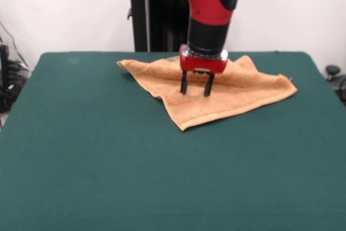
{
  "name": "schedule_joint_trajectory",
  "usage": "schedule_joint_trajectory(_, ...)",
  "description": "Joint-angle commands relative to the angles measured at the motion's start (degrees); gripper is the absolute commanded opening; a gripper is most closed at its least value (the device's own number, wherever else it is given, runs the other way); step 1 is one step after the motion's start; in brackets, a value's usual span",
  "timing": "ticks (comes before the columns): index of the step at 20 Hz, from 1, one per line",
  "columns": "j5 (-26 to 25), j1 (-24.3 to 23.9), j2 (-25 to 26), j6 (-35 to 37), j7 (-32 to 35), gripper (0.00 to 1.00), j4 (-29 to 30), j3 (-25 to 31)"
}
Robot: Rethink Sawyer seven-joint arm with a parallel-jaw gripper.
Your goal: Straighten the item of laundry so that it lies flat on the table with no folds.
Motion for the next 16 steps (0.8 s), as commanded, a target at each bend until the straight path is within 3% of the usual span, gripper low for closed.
schedule_joint_trajectory(1,4.85,2.46,8.16,9.62,7.49,1.00,-12.94,3.16)
schedule_joint_trajectory(9,4.28,2.64,13.48,16.75,6.71,1.00,-23.04,3.27)
schedule_joint_trajectory(16,2.70,2.02,15.90,11.04,9.55,1.00,-23.10,4.63)
